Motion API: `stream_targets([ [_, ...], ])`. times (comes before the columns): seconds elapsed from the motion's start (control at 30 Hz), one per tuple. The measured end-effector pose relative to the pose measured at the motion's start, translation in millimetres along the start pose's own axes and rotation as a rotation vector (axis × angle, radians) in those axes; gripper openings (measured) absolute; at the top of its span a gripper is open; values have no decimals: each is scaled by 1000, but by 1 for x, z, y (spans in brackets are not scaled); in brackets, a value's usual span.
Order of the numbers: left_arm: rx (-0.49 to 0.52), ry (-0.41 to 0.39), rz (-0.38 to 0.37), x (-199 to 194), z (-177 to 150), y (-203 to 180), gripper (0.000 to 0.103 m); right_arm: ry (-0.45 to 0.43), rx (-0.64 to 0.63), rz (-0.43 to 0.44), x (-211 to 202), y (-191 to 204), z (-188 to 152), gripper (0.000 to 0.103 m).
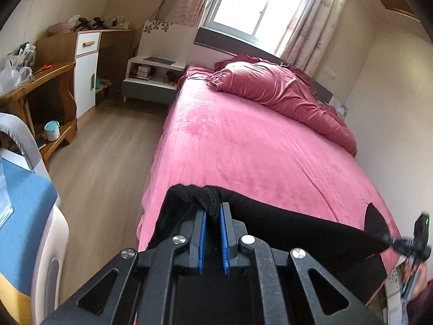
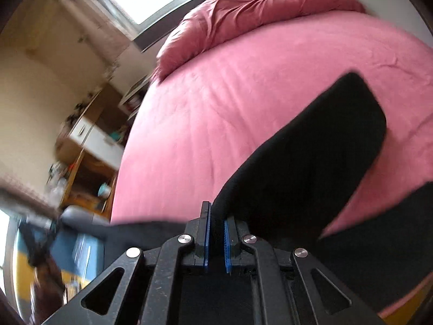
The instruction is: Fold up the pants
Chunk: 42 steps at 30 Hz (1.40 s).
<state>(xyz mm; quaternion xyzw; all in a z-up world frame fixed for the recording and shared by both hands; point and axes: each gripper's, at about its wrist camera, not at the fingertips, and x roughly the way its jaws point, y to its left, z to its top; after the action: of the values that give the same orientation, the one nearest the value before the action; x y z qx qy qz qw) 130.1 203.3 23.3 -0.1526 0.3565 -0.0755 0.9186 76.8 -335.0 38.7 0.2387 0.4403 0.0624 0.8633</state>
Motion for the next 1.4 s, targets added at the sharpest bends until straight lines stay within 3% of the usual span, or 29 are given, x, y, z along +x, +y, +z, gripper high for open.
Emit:
stream_targets([
  [0.13,-16,127,40,-1,-51,24,9,98,2,-3,8,-28,-68,8],
  [0.23,-91,233,65,1,-99,46,9,170,47,-16,28,-53,-114,8],
  [0.4,-214,322,86,-2,-153,67,9,226,77,-48,64,-77,-139,8],
  [0.53,-252,329,70,-8,-159,66,15,252,41,-78,66,-82,-135,8],
  [0.7,-406,295,-8,-19,-154,79,35,249,73,-81,58,-79,-133,8],
  [0.8,-554,265,-63,-20,-151,94,44,248,134,-52,51,-88,-131,10],
  [0.87,-599,258,-64,-18,-150,100,53,248,156,-37,48,-94,-132,10],
  [0.97,-625,272,-44,-5,-147,99,50,245,185,-22,42,-102,-134,10],
  [1.0,-614,275,-25,-3,-146,99,43,243,183,-22,41,-102,-134,11],
  [1.03,-587,284,-3,2,-143,94,29,240,185,-22,39,-103,-133,11],
  [1.1,-539,297,31,6,-138,85,23,233,183,-30,40,-100,-132,10],
  [1.13,-510,297,39,7,-134,81,15,226,176,-45,39,-99,-130,9],
  [1.2,-463,281,38,4,-122,74,12,213,167,-48,36,-97,-126,8],
  [1.4,-428,125,-81,-43,-79,67,10,100,123,26,-8,-83,-102,7],
])
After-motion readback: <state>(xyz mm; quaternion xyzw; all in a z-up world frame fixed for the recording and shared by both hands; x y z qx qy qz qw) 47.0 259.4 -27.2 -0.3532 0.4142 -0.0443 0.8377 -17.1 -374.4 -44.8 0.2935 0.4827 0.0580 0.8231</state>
